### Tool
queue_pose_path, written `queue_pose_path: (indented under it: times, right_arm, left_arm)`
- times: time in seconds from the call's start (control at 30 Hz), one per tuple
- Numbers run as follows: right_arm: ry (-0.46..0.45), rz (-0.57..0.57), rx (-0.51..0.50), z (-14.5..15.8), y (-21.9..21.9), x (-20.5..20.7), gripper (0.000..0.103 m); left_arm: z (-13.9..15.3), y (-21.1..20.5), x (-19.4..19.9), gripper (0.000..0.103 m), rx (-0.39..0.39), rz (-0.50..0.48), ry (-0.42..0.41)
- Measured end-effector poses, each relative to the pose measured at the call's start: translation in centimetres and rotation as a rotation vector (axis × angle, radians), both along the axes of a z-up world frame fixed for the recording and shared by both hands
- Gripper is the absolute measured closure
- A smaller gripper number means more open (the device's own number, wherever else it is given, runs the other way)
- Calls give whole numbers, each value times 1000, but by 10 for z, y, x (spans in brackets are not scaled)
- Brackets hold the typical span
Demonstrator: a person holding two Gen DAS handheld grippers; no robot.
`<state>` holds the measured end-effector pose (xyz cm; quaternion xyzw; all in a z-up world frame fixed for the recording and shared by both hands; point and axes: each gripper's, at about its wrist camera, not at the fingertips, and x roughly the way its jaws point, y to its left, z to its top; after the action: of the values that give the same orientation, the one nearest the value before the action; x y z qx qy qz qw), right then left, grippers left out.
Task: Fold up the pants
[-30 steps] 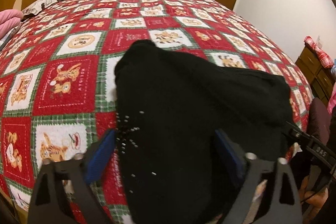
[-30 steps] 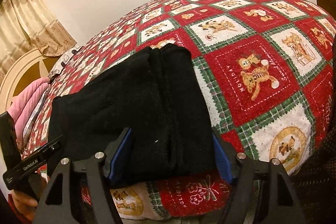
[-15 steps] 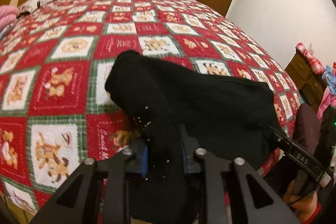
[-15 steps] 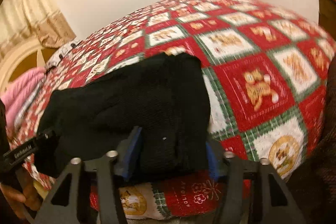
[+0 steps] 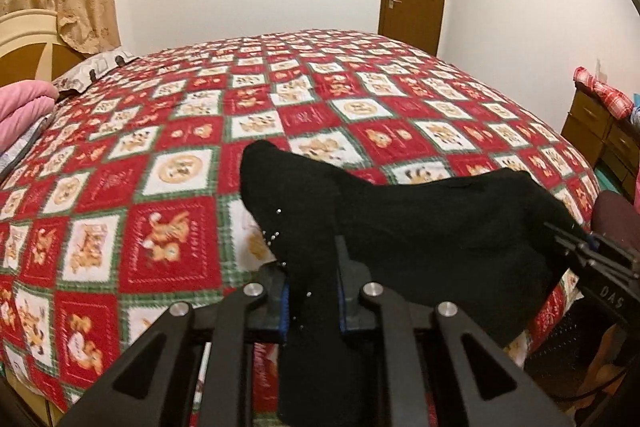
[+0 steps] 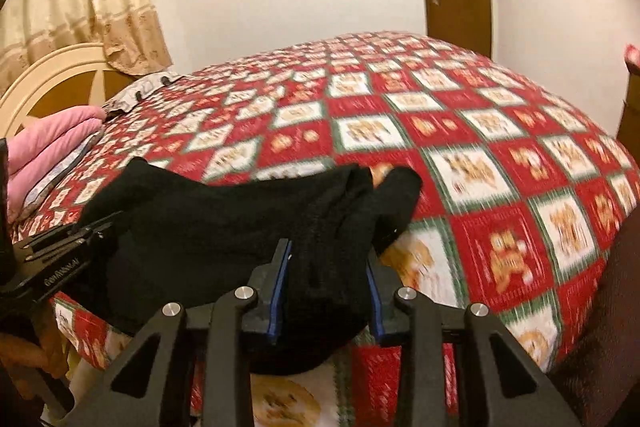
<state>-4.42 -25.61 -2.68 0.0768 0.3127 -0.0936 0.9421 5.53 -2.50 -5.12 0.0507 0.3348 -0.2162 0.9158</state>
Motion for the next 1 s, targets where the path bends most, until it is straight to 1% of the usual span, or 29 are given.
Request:
queue_pose_path:
  times: [0.13,0.23,0.33,0.43,0.53,0.6,0.8,1.0]
  right_arm:
    - [-16,58,-37,10,19,26,70]
    - [-20,95,-32,15,29,43,70]
    - [-25,121,-36,19,38,51,70]
    - [-15,133,-36,15,42,50,71]
    - [-10,131,-37,9,46,49,71]
    - [-12,131,-31,9,46,48,71]
    - [-44,164,-46,23,55,61,71]
    - [-79,249,-68,37,87,89,71]
  left_arm:
    - [1,10,10,86,3,30,-4]
    - [4,22,17,86,11,64,-13]
    - [7,38,24,86,-5,95,-14]
    - [8,51,27,86,-15,104,-16]
    - [6,53,27,86,-38,102,-14]
    - [4,51,26,86,-29,102,-20]
    - [11,58,34,86,-24,114,-33]
    - [22,87,50,86,-20,190,-70]
